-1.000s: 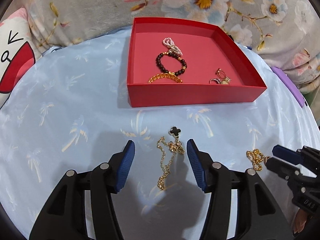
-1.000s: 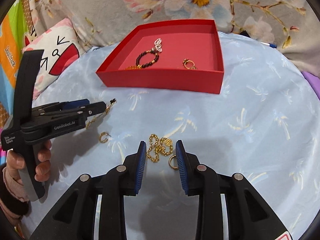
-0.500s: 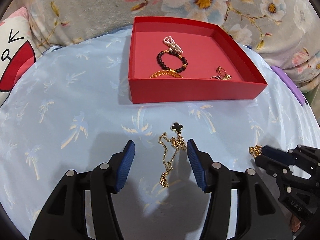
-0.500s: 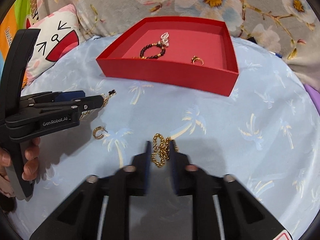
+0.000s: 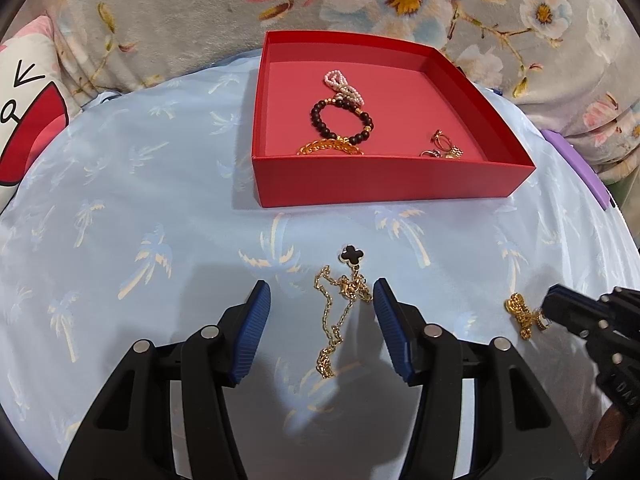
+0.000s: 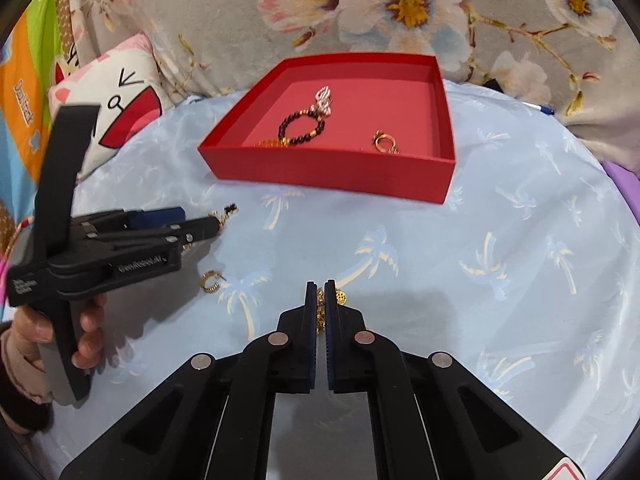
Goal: Organize jewelry
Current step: 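Grasp the black clover necklace with the left tool while the right tool grasps a gold chain, then carry the clover necklace and gold chain into the red box and open both tools, then withdraw both tools from the box toward the two gold hoop earrings, then grasp a gold hoop earring with the left tool while the right tool grasps another hoop, then carry both hoop earrings over the red box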
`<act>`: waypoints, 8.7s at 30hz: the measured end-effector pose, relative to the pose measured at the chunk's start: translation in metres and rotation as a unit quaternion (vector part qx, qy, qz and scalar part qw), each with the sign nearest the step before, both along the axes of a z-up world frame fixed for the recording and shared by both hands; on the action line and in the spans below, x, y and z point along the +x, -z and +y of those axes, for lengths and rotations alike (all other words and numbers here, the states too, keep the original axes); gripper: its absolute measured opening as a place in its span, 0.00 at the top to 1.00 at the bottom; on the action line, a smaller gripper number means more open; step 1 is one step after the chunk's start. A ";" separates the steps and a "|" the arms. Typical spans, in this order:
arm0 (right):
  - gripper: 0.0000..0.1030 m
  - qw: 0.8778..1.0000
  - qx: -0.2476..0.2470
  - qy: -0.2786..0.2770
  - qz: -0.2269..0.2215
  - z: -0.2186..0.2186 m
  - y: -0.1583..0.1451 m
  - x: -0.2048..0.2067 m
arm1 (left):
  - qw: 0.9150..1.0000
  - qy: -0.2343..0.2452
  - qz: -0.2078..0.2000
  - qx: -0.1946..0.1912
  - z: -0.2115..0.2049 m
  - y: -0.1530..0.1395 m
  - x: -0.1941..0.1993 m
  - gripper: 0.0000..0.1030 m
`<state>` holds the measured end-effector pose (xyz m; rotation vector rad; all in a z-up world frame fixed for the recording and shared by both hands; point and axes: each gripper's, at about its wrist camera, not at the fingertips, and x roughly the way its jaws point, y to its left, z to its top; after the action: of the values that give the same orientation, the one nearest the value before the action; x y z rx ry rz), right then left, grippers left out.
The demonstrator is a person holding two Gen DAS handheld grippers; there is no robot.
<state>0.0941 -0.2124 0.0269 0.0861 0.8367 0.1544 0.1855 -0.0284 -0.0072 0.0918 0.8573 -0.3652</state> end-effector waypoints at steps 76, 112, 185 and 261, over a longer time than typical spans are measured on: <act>0.85 0.997 -0.014 0.070 -0.033 -0.063 -0.069 0.210 | 0.996 -0.004 -0.093 -0.012 -0.099 -0.110 0.178 0.75; 0.74 1.000 0.001 0.012 0.020 -0.017 0.002 -0.005 | 0.998 -0.026 -0.049 0.024 -0.015 -0.021 -0.010 0.66; 0.83 0.999 0.019 0.030 0.023 -0.023 0.022 -0.013 | 0.999 0.051 -0.012 0.011 -0.035 0.002 -0.051 0.85; 0.83 0.995 0.055 0.056 -0.069 -0.024 -0.059 0.155 | 0.993 -0.051 -0.098 -0.033 -0.040 -0.100 0.104 0.84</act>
<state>0.2488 -0.2367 0.0863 0.2238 0.6842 0.0994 0.2891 -0.0682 0.0926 0.0212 0.6524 -0.2824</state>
